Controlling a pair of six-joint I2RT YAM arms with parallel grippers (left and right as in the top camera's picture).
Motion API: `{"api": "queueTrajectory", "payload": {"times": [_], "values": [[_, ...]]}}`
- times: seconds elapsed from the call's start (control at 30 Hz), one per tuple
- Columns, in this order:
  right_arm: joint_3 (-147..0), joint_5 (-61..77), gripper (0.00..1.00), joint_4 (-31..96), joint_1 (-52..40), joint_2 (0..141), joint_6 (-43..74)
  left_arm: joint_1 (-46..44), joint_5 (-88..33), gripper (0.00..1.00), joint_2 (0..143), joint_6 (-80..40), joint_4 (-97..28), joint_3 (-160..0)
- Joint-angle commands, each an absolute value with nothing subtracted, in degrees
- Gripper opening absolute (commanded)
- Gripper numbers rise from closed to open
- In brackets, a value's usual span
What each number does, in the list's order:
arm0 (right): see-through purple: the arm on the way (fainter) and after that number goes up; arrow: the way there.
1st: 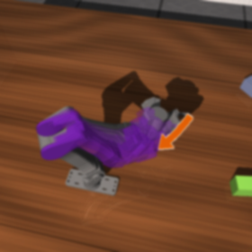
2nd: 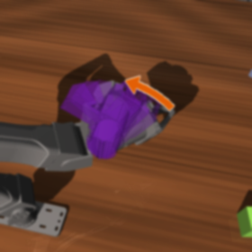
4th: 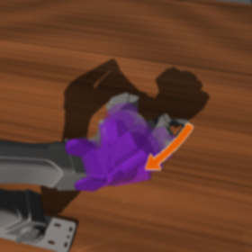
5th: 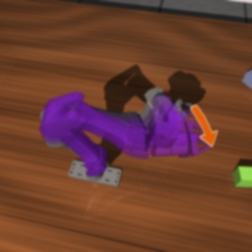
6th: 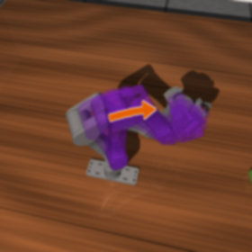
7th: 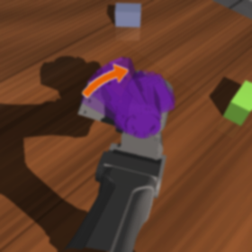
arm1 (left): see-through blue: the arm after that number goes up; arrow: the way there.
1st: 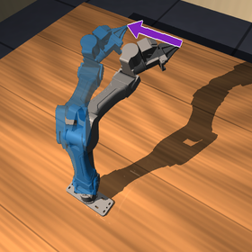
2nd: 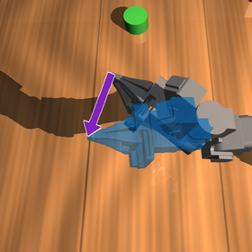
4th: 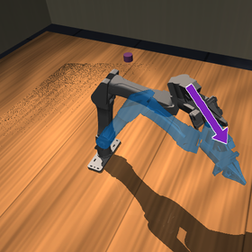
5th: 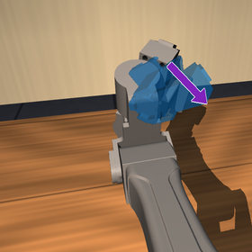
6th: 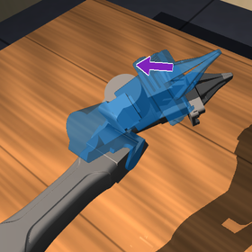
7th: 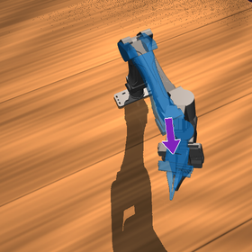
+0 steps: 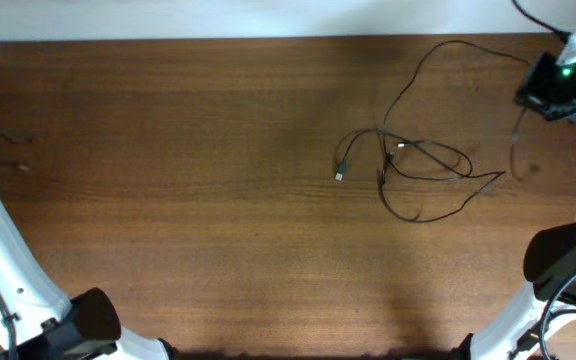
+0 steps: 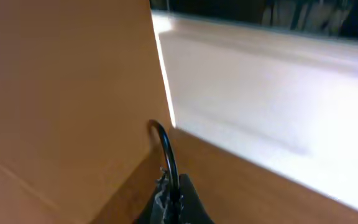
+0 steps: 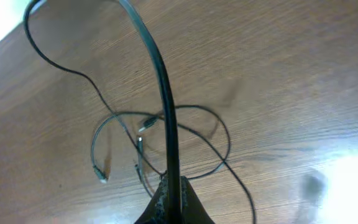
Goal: Untangle cables
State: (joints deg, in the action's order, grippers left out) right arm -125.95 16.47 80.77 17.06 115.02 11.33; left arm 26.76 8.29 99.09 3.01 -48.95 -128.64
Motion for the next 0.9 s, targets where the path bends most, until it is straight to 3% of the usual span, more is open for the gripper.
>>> {"api": "queueTrajectory", "payload": {"times": [0.0, 0.13, 0.3, 0.47, 0.5, 0.53, 0.57, 0.7, 0.87], "values": [[-126.3, 16.0, 0.04, 80.8, 13.2, 114.4, 10.3, 26.9, 7.3, 0.0, 98.7, 1.3, -50.4, -120.7], [-126.3, 15.8, 0.04, 80.8, 9.2, 114.4, 9.8, 27.1, 9.1, 0.0, 99.5, -3.3, -54.4, -115.8], [-126.3, 15.8, 0.04, 80.9, 7.4, 114.4, 9.2, 30.5, 23.1, 0.0, 106.7, -7.2, -53.4, -113.0], [-126.3, 15.8, 0.04, 81.6, 7.5, 114.4, 9.2, 37.8, 21.2, 0.02, 115.5, -10.9, -51.7, -113.0], [-126.3, 15.8, 0.04, 81.7, 7.5, 114.4, 9.2, 37.9, 19.8, 0.3, 116.3, -10.9, -52.0, -112.9], [-126.3, 15.8, 0.04, 81.8, 7.5, 114.4, 9.2, 37.9, 19.3, 0.78, 116.6, -10.9, -52.0, -112.9], [-126.3, 15.8, 0.04, 81.9, 7.5, 114.4, 9.2, 37.8, 19.2, 0.99, 117.0, -10.9, -52.2, -112.9], [-126.3, 15.8, 0.04, 81.9, 7.4, 114.4, 9.2, 37.5, 16.6, 0.99, 116.2, -11.5, -57.8, -113.1], [-126.3, 15.8, 0.04, 82.8, 7.4, 114.4, 9.2, 37.5, 10.4, 0.99, 115.7, -14.2, -75.2, -113.4]]}}
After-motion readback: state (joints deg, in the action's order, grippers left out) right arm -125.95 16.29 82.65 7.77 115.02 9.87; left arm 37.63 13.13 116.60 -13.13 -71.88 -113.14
